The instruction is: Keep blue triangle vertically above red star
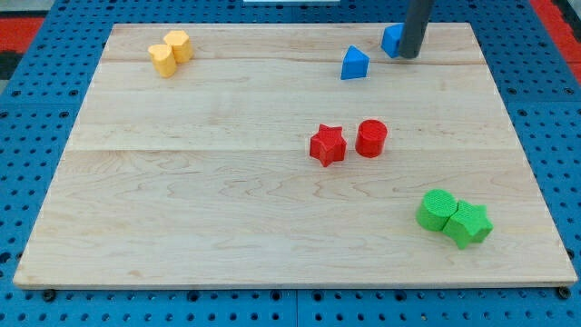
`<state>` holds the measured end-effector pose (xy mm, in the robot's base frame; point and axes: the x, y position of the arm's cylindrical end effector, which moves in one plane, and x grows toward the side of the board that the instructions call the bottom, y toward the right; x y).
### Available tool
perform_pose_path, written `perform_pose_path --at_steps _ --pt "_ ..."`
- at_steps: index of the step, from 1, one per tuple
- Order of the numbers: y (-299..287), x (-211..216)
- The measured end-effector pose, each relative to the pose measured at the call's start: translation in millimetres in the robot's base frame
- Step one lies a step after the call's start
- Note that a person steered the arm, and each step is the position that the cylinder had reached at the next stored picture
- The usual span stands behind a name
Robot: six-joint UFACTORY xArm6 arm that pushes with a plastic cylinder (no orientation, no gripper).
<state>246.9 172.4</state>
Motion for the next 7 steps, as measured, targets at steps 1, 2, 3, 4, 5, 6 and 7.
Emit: perform_pose_path --at_steps 1,2,3,4,5,6,7 --pt "-24 36" --pt "-94 47" --pt "-104 53" --pt "-124 79" --pt "-167 83" --pt "-168 77" --pt "-141 69"
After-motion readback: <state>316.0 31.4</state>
